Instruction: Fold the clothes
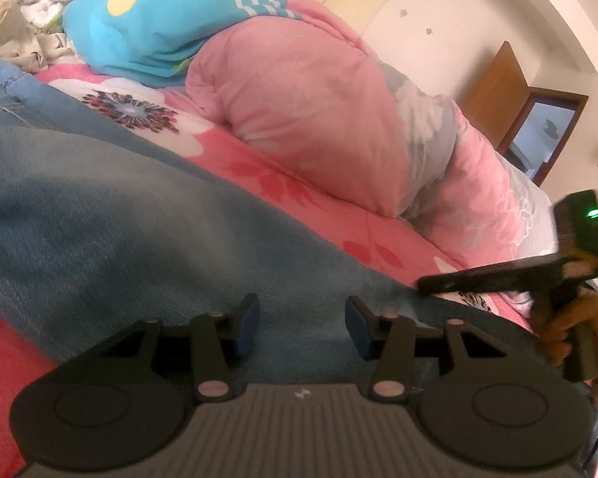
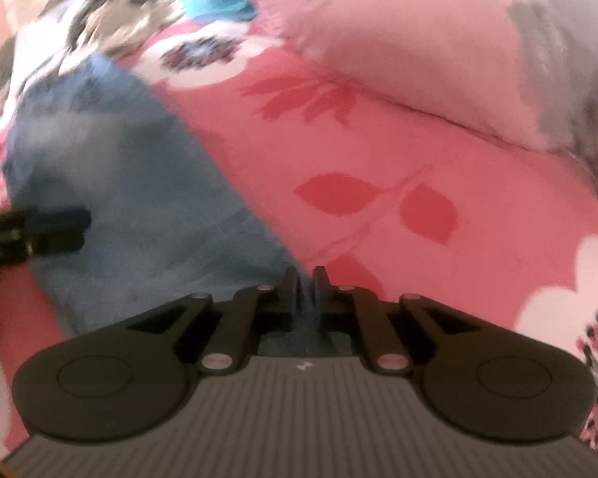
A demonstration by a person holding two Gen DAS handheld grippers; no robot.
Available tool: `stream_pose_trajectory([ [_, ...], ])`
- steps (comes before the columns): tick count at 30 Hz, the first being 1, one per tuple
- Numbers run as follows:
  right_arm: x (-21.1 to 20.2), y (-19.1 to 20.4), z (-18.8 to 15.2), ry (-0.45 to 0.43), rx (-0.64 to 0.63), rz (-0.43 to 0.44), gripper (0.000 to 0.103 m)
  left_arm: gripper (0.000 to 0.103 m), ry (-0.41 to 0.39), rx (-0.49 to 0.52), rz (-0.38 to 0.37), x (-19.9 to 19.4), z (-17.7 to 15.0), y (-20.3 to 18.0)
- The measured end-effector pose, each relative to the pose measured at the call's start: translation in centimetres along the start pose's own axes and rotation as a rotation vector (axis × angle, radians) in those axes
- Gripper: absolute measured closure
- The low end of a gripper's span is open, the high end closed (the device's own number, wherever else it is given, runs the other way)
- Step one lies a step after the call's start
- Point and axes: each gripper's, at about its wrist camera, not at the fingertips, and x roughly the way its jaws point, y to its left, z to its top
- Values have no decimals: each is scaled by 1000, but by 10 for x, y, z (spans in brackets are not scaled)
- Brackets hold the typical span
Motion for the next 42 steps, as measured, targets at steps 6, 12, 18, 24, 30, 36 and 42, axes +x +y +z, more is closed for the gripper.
stream_pose_trajectory([
  [6, -103, -45, -21, -194, 220, -24, 77, 48, -2, 29, 18, -1, 2, -6],
  [12, -170, -42, -81, -302, 289, -111, 75, 40, -58, 77, 32, -7, 8, -25],
  [18, -173, 0, -123, -265, 199, -151, 73, 39, 1, 135, 38, 22, 4, -48],
  [24, -161, 18, -137, -245, 78, -270, 73, 40, 5, 86, 25, 28, -1, -38],
  [30, -156, 1, -134, -274, 144, -272, 100, 40, -3, 64, 10, 27, 0, -33],
  [36, -137, -25, -124, -235, 154, -301, 102, 40, -5, 59, 4, 27, 0, -31],
  [42, -115, -50, -118, -144, 187, -295, 102, 40, -4, 56, 0, 27, 1, -31],
])
